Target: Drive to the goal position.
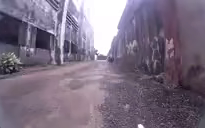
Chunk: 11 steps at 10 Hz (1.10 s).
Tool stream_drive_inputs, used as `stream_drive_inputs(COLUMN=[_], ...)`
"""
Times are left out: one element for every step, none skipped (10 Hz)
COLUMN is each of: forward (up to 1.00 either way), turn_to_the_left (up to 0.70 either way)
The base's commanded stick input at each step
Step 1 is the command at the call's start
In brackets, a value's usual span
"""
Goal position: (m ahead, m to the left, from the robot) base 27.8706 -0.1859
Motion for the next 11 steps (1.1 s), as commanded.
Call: stream_drive_inputs(forward=[0.70,0.70,0.70,0.70,0.70,0.70,0.70,0.70,0.70,0.70,0.70], turn_to_the_left=[0.00,0.00,0.00,0.00,0.00,0.00,0.00,0.00,0.00,0.00,0.00])
